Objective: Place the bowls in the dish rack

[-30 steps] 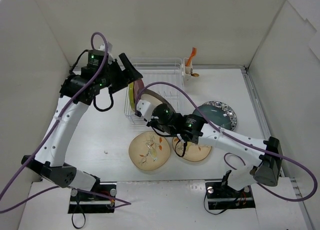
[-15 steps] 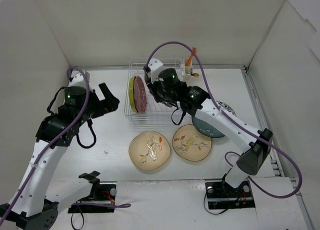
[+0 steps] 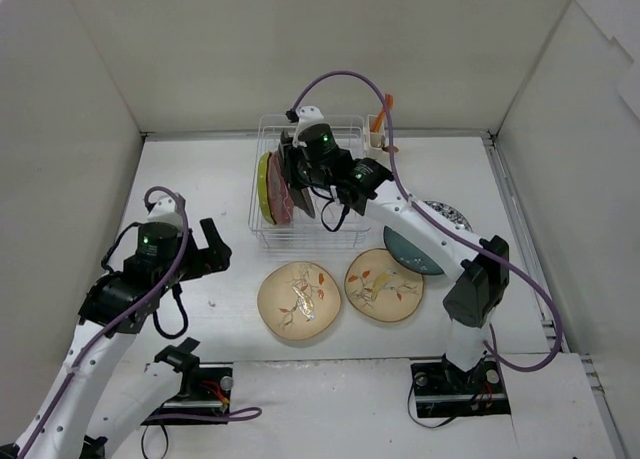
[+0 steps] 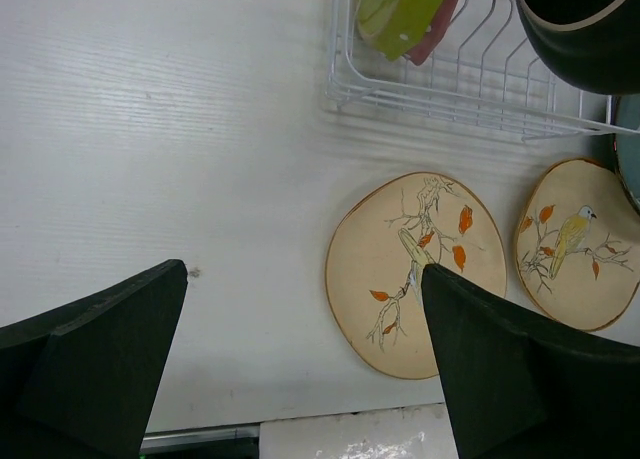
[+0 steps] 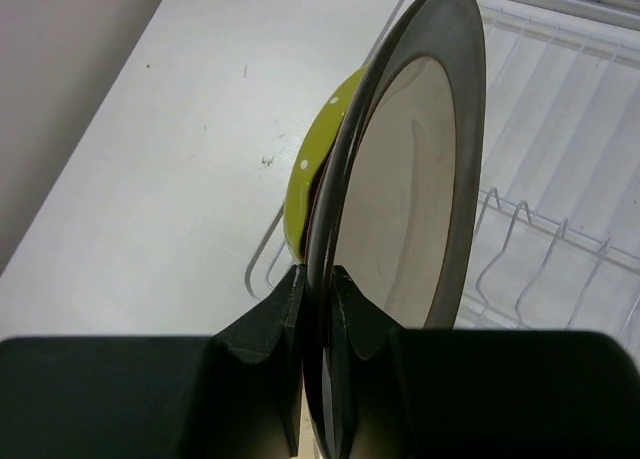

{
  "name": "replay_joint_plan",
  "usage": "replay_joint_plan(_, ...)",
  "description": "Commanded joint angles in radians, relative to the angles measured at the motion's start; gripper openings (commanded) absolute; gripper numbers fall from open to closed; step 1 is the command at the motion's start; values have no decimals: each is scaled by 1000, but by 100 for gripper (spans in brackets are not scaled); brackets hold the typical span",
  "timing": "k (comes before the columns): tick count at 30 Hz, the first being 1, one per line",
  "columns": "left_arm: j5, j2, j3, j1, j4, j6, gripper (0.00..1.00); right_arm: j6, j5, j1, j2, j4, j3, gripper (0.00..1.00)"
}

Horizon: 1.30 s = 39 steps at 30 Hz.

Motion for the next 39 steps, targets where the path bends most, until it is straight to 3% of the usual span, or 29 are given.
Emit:
replay_joint_plan(1,-33,-25,-5,10,25,33,99,83,93,1,-60,303,52,0)
replay_joint_plan(16,-68,-63,-117,10,84,105,99,280,185,-1,-37,448,-57,0)
replay_joint_plan(39,-48,-98,-163,10,136,128,99,306,205,13,-46,540,-67,0)
